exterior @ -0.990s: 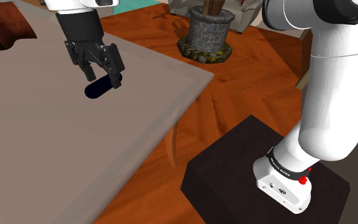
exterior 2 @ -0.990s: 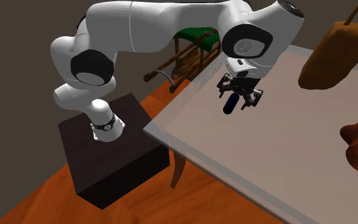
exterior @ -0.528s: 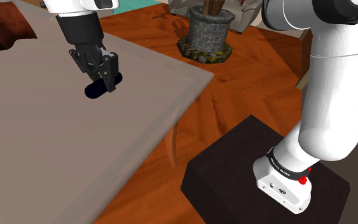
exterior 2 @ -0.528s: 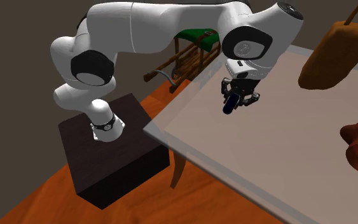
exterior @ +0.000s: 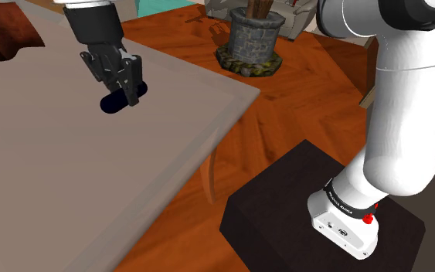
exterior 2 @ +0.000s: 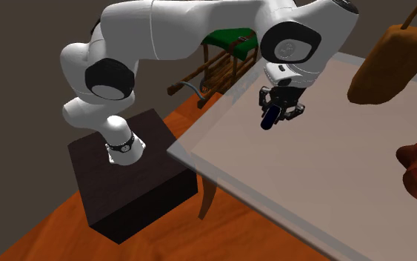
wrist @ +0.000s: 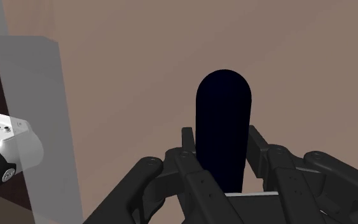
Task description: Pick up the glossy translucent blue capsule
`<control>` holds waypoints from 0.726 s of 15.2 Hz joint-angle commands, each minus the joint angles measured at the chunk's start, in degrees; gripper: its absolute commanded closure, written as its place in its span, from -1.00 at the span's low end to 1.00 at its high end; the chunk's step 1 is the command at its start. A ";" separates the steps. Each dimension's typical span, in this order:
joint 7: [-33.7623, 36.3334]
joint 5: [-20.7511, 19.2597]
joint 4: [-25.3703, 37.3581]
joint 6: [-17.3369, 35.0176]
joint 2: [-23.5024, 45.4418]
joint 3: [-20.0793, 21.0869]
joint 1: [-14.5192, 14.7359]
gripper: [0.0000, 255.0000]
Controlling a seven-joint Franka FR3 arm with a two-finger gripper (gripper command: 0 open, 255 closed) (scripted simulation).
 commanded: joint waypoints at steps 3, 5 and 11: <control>0.04 -0.31 4.10 -3.42 0.49 -0.15 1.42 1.00; 0.09 -0.63 6.57 -5.31 0.95 -0.31 2.40 1.00; 0.21 -2.18 15.51 -11.63 3.08 -1.11 6.38 1.00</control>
